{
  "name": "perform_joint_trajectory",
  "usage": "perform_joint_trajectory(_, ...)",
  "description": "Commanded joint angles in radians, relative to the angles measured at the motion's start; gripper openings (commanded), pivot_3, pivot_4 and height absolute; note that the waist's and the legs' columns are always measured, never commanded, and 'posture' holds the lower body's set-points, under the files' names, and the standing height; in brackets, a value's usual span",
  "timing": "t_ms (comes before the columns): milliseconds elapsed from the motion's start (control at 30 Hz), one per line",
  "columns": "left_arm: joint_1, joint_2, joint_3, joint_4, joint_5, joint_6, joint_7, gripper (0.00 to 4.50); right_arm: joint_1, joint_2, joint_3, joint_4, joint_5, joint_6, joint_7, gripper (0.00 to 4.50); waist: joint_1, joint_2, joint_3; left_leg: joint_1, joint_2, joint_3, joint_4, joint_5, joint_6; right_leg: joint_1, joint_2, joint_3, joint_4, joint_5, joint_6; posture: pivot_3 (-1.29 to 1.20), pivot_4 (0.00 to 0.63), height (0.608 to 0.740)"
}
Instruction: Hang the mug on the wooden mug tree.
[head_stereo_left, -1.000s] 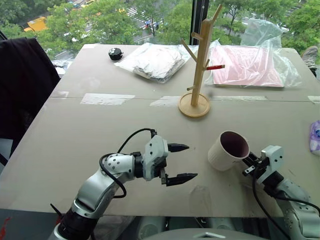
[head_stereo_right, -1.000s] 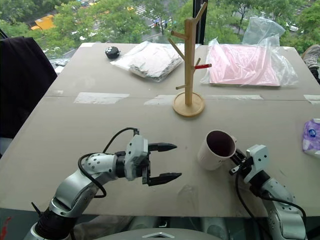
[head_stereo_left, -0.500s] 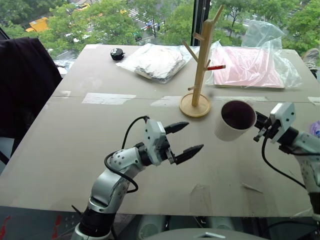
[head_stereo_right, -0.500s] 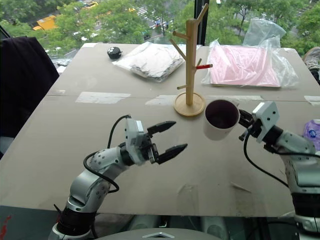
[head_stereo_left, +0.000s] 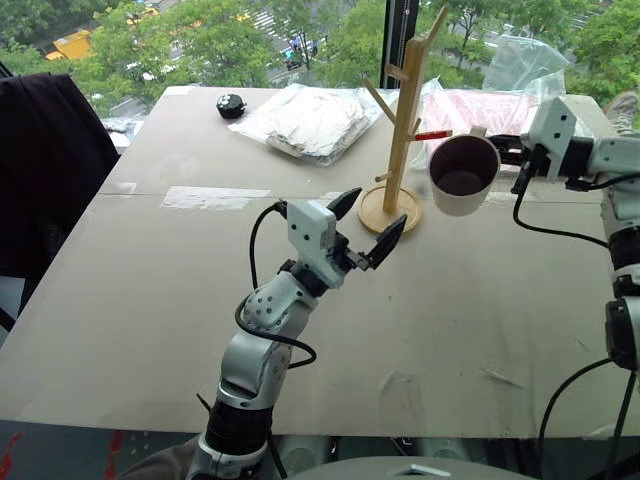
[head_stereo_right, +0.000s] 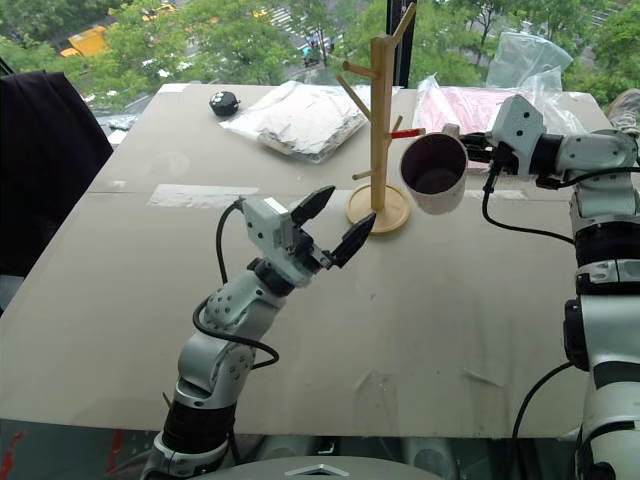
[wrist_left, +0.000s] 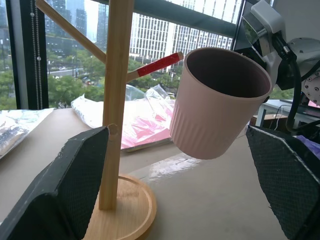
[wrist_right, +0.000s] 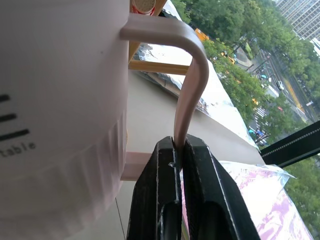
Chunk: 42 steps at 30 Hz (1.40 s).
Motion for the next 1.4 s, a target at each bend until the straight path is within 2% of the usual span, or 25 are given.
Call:
perform_joint_trajectory(33, -0.028, -0.013, -0.008, -0.038, 0.024, -0.031, 0.023, 4.50, -0.089, 0.009, 0.002, 0.082, -0.029, -0.077, 0.028, 0.02, 0.001, 0.000, 0.000, 0.000, 0.000, 0.000, 0.000, 0.000, 0.000, 0.000, 0.000, 0.000, 0.000, 0.000, 0.000, 0.00, 0.150, 0.740)
perform_joint_trajectory(200, -0.039, -0.023, -0.020, -0.046, 0.031, -0.027, 0.037, 4.50, -0.159, 0.039, -0.001, 0.155, -0.045, -0.117, 0.057, 0.02, 0.002, 0.000, 0.000, 0.000, 0.000, 0.000, 0.000, 0.000, 0.000, 0.000, -0.002, 0.000, 0.000, 0.000, 0.000, 0.00, 0.150, 0.740)
perform_joint_trajectory(467, -0.051, -0.025, -0.033, -0.035, 0.034, -0.030, 0.034, 4.50, -0.199, 0.073, 0.008, 0.154, -0.061, -0.103, 0.097, 0.02, -0.001, 0.001, 0.000, 0.000, 0.000, 0.000, 0.000, 0.000, -0.001, 0.000, -0.004, 0.000, 0.001, 0.000, 0.000, 0.00, 0.150, 0.740)
perform_joint_trajectory(567, -0.055, -0.019, -0.031, -0.032, 0.032, -0.031, 0.027, 4.50, -0.215, 0.080, 0.009, 0.148, -0.074, -0.076, 0.083, 0.77, -0.001, 0.001, 0.000, 0.000, 0.000, 0.000, 0.000, 0.000, -0.001, 0.000, -0.006, 0.000, 0.001, 0.000, 0.000, 0.00, 0.150, 0.740)
perform_joint_trajectory(667, -0.059, -0.013, -0.028, -0.029, 0.028, -0.028, 0.020, 4.50, -0.225, 0.076, -0.003, 0.138, -0.075, -0.055, 0.050, 2.15, -0.002, 0.001, 0.001, -0.001, -0.001, 0.000, 0.000, 0.000, -0.001, -0.001, -0.008, 0.000, 0.001, 0.000, 0.000, 0.00, 0.150, 0.740)
perform_joint_trajectory(700, -0.060, -0.012, -0.028, -0.028, 0.026, -0.027, 0.019, 4.50, -0.226, 0.072, -0.007, 0.138, -0.076, -0.055, 0.036, 2.73, -0.002, 0.001, 0.001, -0.001, -0.001, 0.000, 0.000, 0.000, -0.001, -0.001, -0.008, -0.001, 0.001, 0.000, 0.000, 0.00, 0.150, 0.740)
perform_joint_trajectory(833, -0.058, 0.004, -0.036, -0.036, 0.024, -0.018, 0.001, 4.50, -0.186, 0.044, -0.062, 0.133, -0.044, -0.030, -0.059, 4.48, 0.000, 0.001, 0.001, -0.002, -0.001, 0.000, 0.000, 0.000, -0.001, -0.002, -0.008, 0.000, 0.001, 0.000, 0.000, 0.00, 0.150, 0.740)
perform_joint_trajectory(967, -0.017, 0.045, -0.041, -0.065, 0.025, 0.005, -0.019, 4.50, 0.017, 0.012, -0.135, -0.012, 0.037, 0.068, -0.072, 4.48, 0.010, 0.001, 0.000, -0.003, -0.002, -0.002, 0.000, 0.000, -0.001, -0.001, -0.008, -0.001, 0.000, 0.000, 0.000, 0.00, 0.150, 0.740)
perform_joint_trajectory(1100, 0.102, 0.150, -0.021, -0.082, 0.015, 0.030, -0.076, 4.50, 0.453, 0.027, -0.222, -0.462, 0.215, 0.303, -0.096, 4.48, 0.009, 0.001, -0.001, -0.004, -0.001, -0.003, -0.001, 0.000, -0.001, -0.001, -0.012, -0.002, -0.001, 0.000, 0.000, 0.00, 0.150, 0.740)
perform_joint_trajectory(1233, 0.240, 0.233, 0.020, -0.119, -0.036, 0.046, -0.133, 4.50, 0.926, 0.099, -0.307, -0.940, 0.377, 0.525, -0.247, 4.48, 0.001, 0.006, 0.000, -0.011, -0.001, -0.002, -0.002, 0.000, 0.000, -0.011, -0.013, -0.001, 0.003, 0.000, 0.001, 0.00, 0.150, 0.740)
perform_joint_trajectory(1300, 0.308, 0.268, 0.040, -0.133, -0.043, 0.068, -0.141, 4.50, 1.127, 0.131, -0.335, -1.096, 0.398, 0.570, -0.308, 4.48, 0.005, 0.007, -0.001, -0.010, -0.001, -0.002, -0.001, -0.002, 0.004, -0.011, -0.012, -0.001, 0.004, 0.000, 0.001, 0.00, 0.150, 0.740)
perform_joint_trajectory(1400, 0.365, 0.304, 0.052, -0.133, -0.036, 0.074, -0.147, 4.50, 1.278, 0.159, -0.361, -1.202, 0.406, 0.602, -0.374, 4.48, 0.004, 0.006, 0.001, -0.004, 0.000, -0.003, -0.001, -0.003, 0.004, -0.005, -0.009, -0.003, 0.003, -0.003, -0.003, 0.00, 0.150, 0.740)
